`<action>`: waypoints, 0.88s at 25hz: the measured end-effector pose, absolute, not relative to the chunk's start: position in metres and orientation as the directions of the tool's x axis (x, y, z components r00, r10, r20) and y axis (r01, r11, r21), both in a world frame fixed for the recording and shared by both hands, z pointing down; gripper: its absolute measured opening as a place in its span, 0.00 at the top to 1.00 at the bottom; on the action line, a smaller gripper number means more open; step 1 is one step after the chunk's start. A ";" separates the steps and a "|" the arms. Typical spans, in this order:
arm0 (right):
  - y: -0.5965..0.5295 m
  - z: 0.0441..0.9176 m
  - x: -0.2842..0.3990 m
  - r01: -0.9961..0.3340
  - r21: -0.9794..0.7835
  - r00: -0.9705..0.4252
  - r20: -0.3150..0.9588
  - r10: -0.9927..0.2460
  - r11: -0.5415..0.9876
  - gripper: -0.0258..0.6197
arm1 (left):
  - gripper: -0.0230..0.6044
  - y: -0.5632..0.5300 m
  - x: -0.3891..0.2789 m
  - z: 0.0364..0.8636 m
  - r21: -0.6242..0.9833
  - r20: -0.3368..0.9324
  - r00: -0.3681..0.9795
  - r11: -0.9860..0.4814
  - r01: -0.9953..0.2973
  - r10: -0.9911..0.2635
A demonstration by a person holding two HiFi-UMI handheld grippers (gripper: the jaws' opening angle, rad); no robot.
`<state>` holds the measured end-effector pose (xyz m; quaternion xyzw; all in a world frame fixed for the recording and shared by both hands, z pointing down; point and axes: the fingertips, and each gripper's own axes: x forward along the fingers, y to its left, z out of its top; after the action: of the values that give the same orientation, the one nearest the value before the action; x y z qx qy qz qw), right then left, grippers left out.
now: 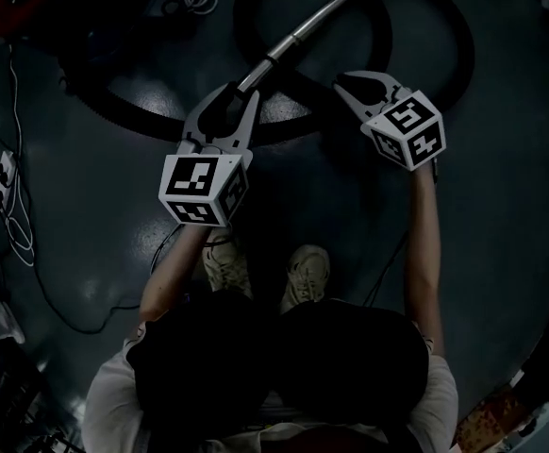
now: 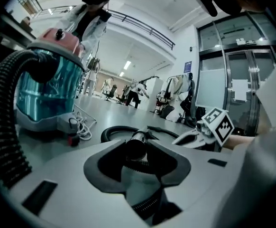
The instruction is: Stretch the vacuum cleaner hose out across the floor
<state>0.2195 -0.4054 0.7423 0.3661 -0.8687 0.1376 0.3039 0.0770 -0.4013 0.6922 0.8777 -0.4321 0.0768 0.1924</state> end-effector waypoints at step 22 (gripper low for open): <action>-0.383 0.782 0.236 -0.605 0.021 -0.433 0.831 -0.351 0.796 0.89 | 0.74 -0.543 0.093 0.650 0.148 0.272 0.556 -0.537 -0.830 -0.785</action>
<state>0.2359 -0.3830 0.7818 0.2863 -0.8344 0.1416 0.4492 0.0929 -0.5432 0.6497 0.8724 -0.4630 0.0865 0.1306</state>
